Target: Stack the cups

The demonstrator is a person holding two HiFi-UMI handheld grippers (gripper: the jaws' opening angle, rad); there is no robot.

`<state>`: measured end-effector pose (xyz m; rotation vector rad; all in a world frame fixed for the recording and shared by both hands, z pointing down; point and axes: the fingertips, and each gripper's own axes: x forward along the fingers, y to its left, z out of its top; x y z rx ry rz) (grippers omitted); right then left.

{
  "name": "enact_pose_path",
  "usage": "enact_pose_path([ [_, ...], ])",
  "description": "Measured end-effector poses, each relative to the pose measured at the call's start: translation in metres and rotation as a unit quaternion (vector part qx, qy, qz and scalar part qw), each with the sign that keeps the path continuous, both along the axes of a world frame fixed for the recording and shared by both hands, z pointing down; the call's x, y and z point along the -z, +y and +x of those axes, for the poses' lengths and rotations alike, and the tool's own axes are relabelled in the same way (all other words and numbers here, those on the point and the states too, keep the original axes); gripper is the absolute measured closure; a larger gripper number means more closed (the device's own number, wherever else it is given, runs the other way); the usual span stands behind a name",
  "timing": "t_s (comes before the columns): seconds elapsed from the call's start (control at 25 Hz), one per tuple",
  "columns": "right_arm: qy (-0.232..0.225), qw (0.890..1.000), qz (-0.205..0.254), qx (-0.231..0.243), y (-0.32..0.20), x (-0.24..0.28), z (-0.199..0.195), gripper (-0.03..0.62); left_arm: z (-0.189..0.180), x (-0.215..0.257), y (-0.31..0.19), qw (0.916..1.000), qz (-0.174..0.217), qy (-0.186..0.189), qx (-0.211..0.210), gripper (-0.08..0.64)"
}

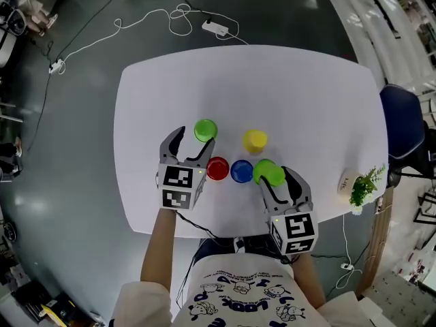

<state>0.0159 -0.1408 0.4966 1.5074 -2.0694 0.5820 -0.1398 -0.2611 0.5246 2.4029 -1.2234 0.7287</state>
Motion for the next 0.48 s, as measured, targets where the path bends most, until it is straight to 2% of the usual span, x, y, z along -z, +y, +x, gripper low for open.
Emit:
enact_pose_path([
  [0.48, 0.018, 1.000, -0.021, 0.012, 0.001, -0.018, -0.017, 0.342, 0.017, -0.027, -0.013, 0.9985, -0.021, -0.014, -0.048, 0.253],
])
